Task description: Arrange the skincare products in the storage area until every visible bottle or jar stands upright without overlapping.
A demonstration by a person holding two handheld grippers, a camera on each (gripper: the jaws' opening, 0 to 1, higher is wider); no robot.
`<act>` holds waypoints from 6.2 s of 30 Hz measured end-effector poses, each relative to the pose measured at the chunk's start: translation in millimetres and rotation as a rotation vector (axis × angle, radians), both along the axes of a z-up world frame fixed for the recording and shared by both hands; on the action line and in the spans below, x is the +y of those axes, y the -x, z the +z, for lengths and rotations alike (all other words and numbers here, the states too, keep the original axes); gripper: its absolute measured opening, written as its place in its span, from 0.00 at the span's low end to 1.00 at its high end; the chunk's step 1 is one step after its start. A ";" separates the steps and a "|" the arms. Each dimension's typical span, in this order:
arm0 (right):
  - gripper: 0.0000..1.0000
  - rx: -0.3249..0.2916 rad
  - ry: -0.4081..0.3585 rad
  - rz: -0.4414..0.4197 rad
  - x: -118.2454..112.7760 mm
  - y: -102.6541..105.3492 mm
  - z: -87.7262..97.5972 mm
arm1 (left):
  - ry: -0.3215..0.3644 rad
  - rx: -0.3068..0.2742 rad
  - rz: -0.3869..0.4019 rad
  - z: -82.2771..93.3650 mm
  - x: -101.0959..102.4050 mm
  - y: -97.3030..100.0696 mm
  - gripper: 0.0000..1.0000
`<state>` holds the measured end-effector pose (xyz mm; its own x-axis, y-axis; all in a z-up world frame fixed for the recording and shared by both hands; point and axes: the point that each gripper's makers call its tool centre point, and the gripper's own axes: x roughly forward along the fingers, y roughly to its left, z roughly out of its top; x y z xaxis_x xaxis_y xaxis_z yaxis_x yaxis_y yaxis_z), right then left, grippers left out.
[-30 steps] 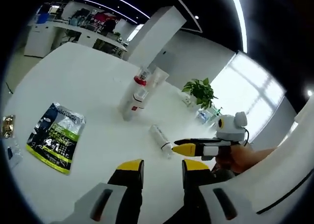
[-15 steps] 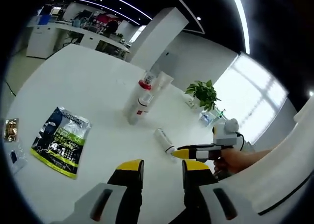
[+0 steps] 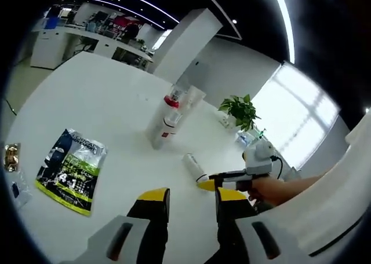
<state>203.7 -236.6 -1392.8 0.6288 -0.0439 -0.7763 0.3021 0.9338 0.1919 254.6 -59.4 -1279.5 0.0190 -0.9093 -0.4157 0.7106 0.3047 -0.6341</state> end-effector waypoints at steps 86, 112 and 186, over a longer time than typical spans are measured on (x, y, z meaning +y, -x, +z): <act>0.51 -0.270 -0.317 0.403 160.3 -7.9 100.9 | 0.442 0.421 0.371 35.4 25.4 -39.6 0.19; 0.44 -0.498 -1.008 -0.063 143.6 -31.4 153.7 | 0.415 0.143 0.141 49.3 15.2 -10.8 0.19; 0.29 -0.427 -0.479 0.480 155.6 -44.6 177.4 | 0.265 0.161 -0.165 30.7 -19.6 37.6 0.23</act>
